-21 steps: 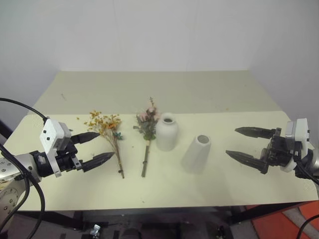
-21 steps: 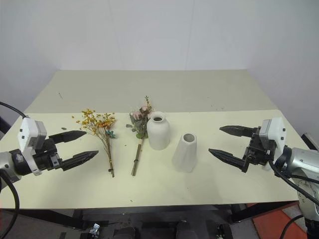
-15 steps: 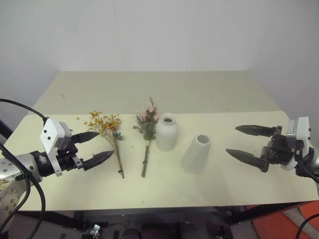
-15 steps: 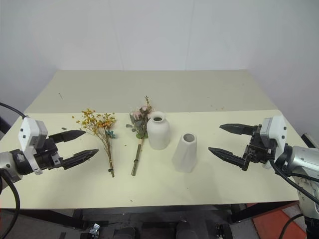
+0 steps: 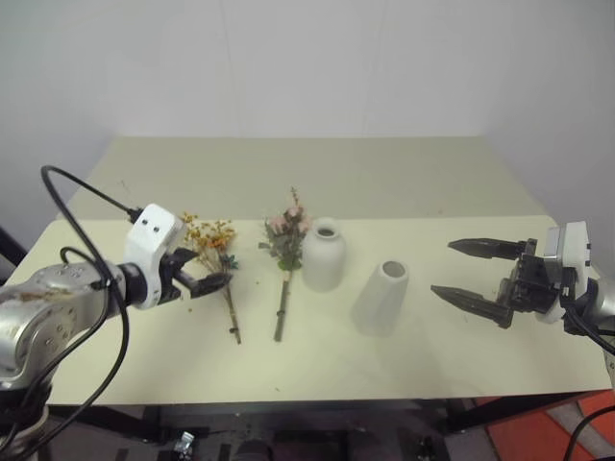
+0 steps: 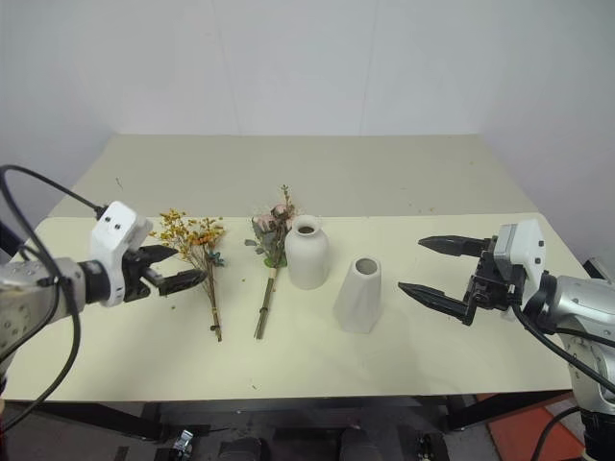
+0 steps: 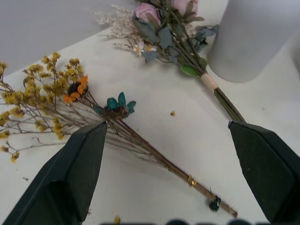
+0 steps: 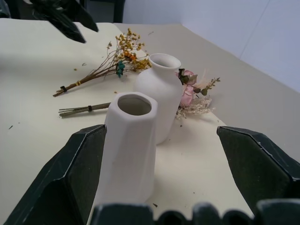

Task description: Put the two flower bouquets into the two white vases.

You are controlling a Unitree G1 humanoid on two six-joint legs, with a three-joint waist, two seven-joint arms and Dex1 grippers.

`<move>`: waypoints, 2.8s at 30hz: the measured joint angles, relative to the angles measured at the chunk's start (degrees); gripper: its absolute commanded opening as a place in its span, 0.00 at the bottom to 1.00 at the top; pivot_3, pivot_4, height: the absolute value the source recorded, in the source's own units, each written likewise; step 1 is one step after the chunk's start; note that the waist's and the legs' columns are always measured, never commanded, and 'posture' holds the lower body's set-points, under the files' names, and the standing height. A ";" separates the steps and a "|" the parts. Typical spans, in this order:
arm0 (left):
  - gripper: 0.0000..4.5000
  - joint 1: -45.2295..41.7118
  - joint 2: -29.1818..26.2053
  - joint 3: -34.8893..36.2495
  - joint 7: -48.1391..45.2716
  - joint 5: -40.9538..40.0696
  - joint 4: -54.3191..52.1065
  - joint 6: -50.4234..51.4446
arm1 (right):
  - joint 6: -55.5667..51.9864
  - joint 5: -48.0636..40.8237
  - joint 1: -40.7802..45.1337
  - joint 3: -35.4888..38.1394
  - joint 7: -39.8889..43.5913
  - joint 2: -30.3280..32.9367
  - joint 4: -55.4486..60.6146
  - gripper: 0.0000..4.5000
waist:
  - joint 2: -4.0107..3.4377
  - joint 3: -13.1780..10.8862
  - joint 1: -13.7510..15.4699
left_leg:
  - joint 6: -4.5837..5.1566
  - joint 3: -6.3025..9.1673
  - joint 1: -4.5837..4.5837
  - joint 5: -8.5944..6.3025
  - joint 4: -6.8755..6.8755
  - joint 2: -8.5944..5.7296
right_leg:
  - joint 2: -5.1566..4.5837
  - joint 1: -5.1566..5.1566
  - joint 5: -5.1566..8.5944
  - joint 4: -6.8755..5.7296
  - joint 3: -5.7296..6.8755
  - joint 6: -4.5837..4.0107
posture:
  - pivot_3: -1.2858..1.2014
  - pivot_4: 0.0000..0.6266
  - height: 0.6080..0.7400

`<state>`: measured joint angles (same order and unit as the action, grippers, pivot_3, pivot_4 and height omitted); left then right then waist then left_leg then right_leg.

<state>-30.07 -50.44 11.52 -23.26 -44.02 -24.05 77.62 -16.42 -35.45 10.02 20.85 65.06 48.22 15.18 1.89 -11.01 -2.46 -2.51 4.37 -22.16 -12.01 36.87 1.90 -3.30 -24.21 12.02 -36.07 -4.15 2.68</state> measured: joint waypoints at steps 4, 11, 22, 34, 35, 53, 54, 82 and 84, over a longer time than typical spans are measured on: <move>1.00 -10.86 5.24 -4.23 5.75 1.79 6.08 12.15 | 0.21 0.35 0.00 -0.01 -0.31 -0.16 0.19 0.99 | 0.01 0.00 -0.07 | 0.00 0.02 -0.02 0.00 0.00 -0.02 | 0.00 -0.02 -0.01 0.01 0.01 0.02 | 0.52 0.24 1.00; 1.00 -19.06 8.82 -7.09 17.76 -0.25 22.51 14.59 | 0.45 0.38 -2.17 0.27 -2.09 -1.72 1.87 0.99 | 0.01 0.00 -0.32 | 0.00 0.04 0.01 0.00 0.00 -0.03 | 0.00 -0.04 -0.02 -0.05 -0.02 0.02 | 0.52 0.24 1.00; 1.00 -21.51 11.91 -11.01 31.69 -10.72 37.74 14.60 | 0.64 0.37 -3.66 0.30 -4.37 -2.56 4.04 0.99 | 0.01 0.00 -0.09 | -0.01 0.05 0.00 0.00 0.00 -0.05 | -0.02 -0.04 -0.02 -0.06 -0.01 0.02 | 0.52 0.24 1.00; 1.00 -24.06 12.82 -11.32 39.92 -16.07 46.55 14.61 | 0.76 0.37 -4.35 0.31 -5.79 -3.29 4.95 0.99 | 0.00 0.00 0.04 | -0.03 0.05 0.10 0.02 0.00 -0.09 | -0.04 0.06 -0.02 -0.07 -0.01 0.03 | 0.52 0.24 1.00; 1.00 -24.78 13.07 -11.35 39.89 -15.67 47.70 14.61 | 0.79 0.37 -4.35 0.31 -5.88 -3.38 5.01 0.99 | 0.00 0.01 0.03 | -0.04 0.05 0.12 0.02 -0.01 -0.10 | -0.04 0.07 -0.02 -0.07 -0.01 0.03 | 0.52 0.24 1.00; 0.75 -36.77 15.10 -24.31 21.86 1.56 61.02 14.64 | 1.28 0.37 -8.75 0.32 -8.60 -6.26 8.19 0.99 | 0.01 0.00 -0.17 | -0.10 0.05 -0.01 0.05 -0.02 -0.12 | -0.04 -0.03 -0.02 -0.03 0.00 0.05 | 0.52 0.24 1.00; 0.69 -36.80 15.25 -24.52 20.61 2.60 61.02 14.64 | 1.28 0.37 -8.75 0.32 -8.88 -6.26 8.38 0.99 | 0.01 0.00 -0.16 | -0.10 0.05 -0.02 0.05 -0.02 -0.11 | -0.04 -0.04 -0.02 -0.03 0.00 0.05 | 0.52 0.24 1.00; 0.01 -36.27 13.88 -9.72 9.10 16.73 44.32 8.80 | 1.28 0.29 -8.43 0.51 -8.13 -5.89 8.24 0.99 | 0.03 -0.01 -0.01 | -0.12 0.06 -0.13 0.06 -0.01 -0.11 | -0.08 -0.10 -0.03 -0.02 0.01 0.07 | 0.52 0.24 1.00; 0.01 -34.67 14.19 -6.28 6.65 15.35 39.26 5.38 | 1.28 0.31 -8.02 0.51 -8.05 -5.84 7.89 0.99 | 0.02 -0.01 -0.05 | -0.11 0.04 -0.08 0.06 -0.01 -0.11 | -0.08 -0.07 -0.03 -0.03 -0.01 0.07 | 0.52 0.24 1.00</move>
<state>-64.74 -36.25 5.24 -16.61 -28.66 15.21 82.99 -15.13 -35.15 2.00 21.36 57.01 42.37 23.08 1.91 -11.02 -2.51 -2.63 4.41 -22.24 -11.95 36.86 1.79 -3.39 -24.28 11.99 -36.10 -4.16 2.75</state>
